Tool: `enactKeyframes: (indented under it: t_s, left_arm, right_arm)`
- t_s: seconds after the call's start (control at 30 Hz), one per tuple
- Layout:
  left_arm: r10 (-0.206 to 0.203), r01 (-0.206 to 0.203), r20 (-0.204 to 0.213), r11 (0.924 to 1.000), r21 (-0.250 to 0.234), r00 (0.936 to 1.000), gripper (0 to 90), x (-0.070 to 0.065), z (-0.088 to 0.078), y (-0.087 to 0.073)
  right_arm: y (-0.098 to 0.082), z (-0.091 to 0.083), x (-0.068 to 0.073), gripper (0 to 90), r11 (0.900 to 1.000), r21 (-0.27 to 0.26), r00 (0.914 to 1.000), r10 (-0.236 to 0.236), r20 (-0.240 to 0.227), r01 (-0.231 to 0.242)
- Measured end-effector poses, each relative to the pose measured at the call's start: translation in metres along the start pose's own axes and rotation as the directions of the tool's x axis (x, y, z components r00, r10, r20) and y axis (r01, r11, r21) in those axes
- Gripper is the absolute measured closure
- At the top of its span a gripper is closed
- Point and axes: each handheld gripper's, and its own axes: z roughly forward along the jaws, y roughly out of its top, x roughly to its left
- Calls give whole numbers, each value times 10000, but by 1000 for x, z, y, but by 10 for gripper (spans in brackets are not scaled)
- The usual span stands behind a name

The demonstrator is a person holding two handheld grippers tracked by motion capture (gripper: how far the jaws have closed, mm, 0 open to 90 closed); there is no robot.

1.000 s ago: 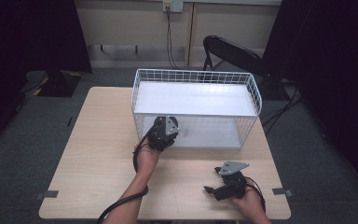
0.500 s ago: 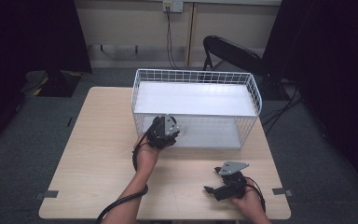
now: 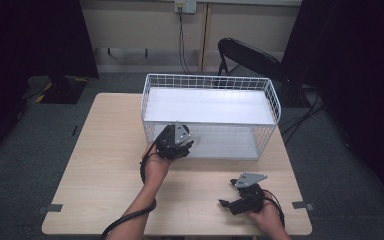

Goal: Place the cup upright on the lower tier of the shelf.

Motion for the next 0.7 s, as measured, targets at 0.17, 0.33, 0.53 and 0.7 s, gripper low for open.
enactKeyframes:
  t_s: [0.17, 0.33, 0.53, 0.7]
  left_arm:
    - [-192, 193, 125, 9998, -19, 9997, 482, 1, -8, 0]
    - [-217, 224, 393, 9996, -178, 9990, 474, -3, -17, -2]
    - [-218, 232, 718, 9996, -184, 9972, 475, -10, -26, -9]
    - [-480, 512, 1112, 9984, -258, 9926, 488, -12, -30, -13]
  right_arm:
    - [0, 0, 0, 130, 10000, 4, 10000, -5, -4, 5]
    - [0, 0, 0, 130, 10000, 8, 10000, -6, -7, 6]
    - [0, 0, 0, 130, 10000, 6, 10000, -3, -3, 3]
    - [0, 0, 0, 130, 10000, 7, 10000, -4, -4, 4]
